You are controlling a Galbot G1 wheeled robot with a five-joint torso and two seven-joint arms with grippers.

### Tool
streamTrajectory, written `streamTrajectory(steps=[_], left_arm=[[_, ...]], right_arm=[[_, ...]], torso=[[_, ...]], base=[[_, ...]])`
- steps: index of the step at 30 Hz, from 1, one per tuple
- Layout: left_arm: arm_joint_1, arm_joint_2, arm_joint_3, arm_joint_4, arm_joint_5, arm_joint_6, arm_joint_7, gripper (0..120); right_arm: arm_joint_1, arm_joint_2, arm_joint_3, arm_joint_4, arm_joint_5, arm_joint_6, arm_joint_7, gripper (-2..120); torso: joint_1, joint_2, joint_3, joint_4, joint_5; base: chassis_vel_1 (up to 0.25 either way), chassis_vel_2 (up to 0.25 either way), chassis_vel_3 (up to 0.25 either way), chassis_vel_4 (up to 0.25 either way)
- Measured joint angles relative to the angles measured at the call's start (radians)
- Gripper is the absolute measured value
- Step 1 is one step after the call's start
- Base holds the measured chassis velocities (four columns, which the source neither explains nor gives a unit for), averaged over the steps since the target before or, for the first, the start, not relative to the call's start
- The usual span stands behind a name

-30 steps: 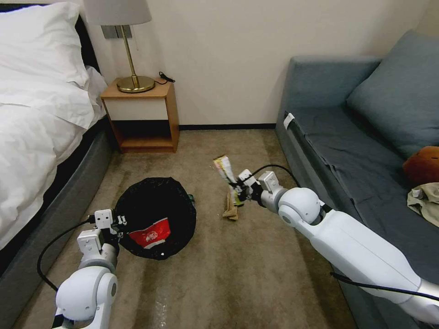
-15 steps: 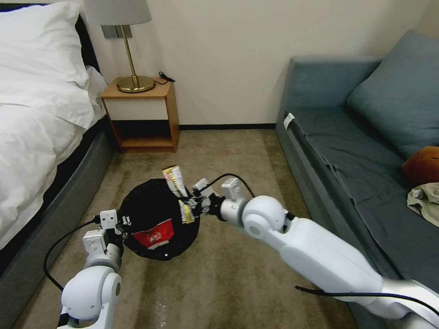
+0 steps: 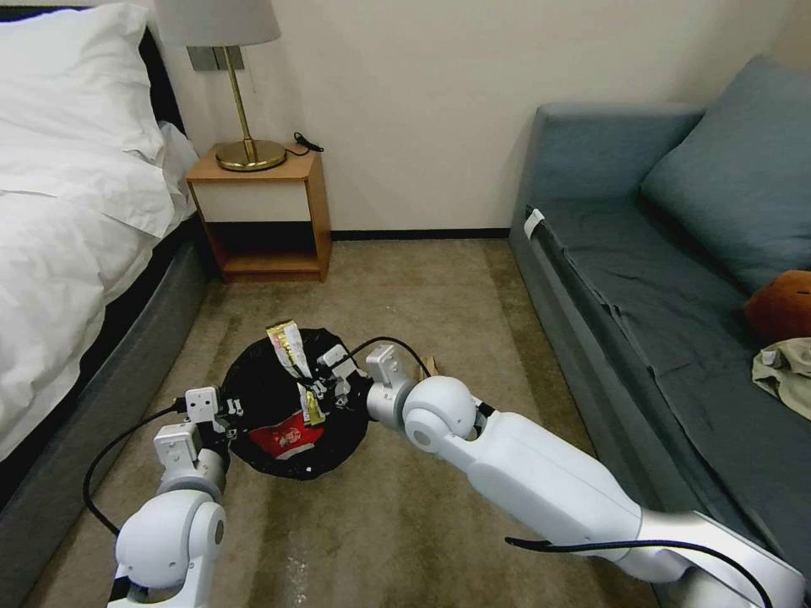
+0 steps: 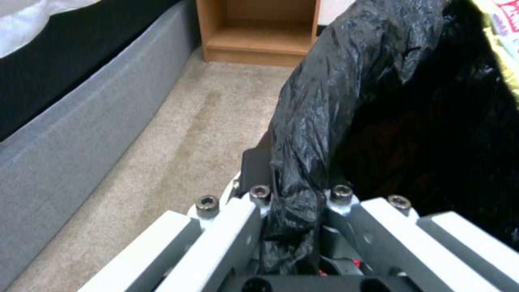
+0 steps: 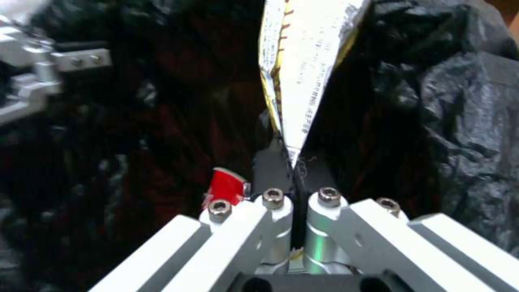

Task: Pick up the trash bin, then pick up the garbage on the floor and place it into the trash bin.

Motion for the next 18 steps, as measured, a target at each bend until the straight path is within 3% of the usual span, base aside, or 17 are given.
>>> streamTrajectory(steps=[5,10,14,18], left_arm=[[-0.003,0.001,-0.002,0.003,-0.006,0.0,0.0,4],[-0.006,0.008,-0.006,0.012,-0.012,0.0,0.001,4],[-0.009,0.009,-0.008,0.016,-0.014,0.0,0.001,4],[-0.013,0.011,-0.011,0.025,-0.02,-0.002,0.001,4]], right_arm=[[0.0,0.001,0.0,-0.017,-0.022,0.002,-0.003,2],[-0.011,-0.01,-0.001,-0.012,-0.041,0.002,-0.003,25],[-0.015,-0.012,-0.001,-0.002,-0.042,0.001,-0.003,33],[-0.022,-0.014,-0.001,0.014,-0.046,-0.004,-0.001,52]], torso=[[0.0,0.0,0.0,0.0,0.0],[0.0,0.0,0.0,-0.0001,0.0],[0.0,0.0,0.0,-0.0001,0.0],[0.0,0.0,0.0,-0.0001,0.0]], base=[[0.0,0.0,0.0,0.0],[0.0,0.0,0.0,0.0],[0.0,0.0,0.0,0.0],[0.0,0.0,0.0,0.0]])
